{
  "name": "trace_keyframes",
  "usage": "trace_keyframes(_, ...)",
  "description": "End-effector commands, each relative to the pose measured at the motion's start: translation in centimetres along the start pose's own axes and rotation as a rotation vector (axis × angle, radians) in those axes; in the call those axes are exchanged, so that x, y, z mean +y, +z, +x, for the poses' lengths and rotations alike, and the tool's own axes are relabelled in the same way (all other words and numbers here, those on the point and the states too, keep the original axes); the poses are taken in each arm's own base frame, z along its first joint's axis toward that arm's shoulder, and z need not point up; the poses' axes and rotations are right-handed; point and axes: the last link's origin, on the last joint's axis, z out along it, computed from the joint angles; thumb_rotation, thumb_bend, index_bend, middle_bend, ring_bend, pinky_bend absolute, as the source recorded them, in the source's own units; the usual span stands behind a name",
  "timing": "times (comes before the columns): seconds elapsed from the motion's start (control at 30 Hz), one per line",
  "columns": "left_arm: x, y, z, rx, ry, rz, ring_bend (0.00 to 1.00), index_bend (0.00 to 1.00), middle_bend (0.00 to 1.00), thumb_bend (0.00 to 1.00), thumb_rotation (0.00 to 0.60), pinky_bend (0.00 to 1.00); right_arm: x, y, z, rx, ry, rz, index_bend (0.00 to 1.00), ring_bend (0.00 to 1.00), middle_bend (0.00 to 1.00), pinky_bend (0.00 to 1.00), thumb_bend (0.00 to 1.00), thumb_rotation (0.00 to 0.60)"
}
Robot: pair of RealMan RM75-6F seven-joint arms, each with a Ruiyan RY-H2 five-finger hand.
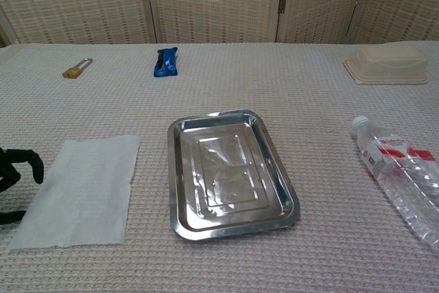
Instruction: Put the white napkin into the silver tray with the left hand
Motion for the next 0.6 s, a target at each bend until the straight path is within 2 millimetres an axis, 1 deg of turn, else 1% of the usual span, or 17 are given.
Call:
trace_keyframes(0.03,0.5,0.4,-0.5,-0.002,-0.03,-0.011,1.0,0.54,1.0,0.17,0.6,1.0,0.0,0.0,0.0,-0.001,0.001,-0.002,0.0,0.0,0.0,0.0,0.32,0.6)
trace_keyframes(0.43,2.4,2.8,-1.4,0.067,-0.171,-0.032,1.0,0.53,1.0,0.18,0.6,1.0,0.2,0.0,0.3,0.008,0.003,-0.019,0.0,0.0,0.0,0.0,0.32,0.6)
trace_keyframes(0.47,2.5,2.9,-1.6,0.065,-0.176,-0.034,1.0,0.54,1.0,0.19,0.6,1.0,0.3,0.0,0.4,0.01,0.003,-0.02,0.0,0.0,0.0,0.0,0.32,0.6)
trace_keyframes(0.53,2.7,3.0,-1.9,0.059,-0.187,-0.036,1.0,0.55,1.0,0.25,0.6,1.0,0.3,0.0,0.5,0.014,0.003,-0.024,0.0,0.0,0.0,0.0,0.32,0.6)
trace_keyframes(0.6,2.9,3.1,-2.1,0.054,-0.201,-0.037,1.0,0.57,1.0,0.36,0.6,1.0,0.4,-0.1,0.6,0.017,0.003,-0.029,0.0,0.0,0.0,0.0,0.32,0.6)
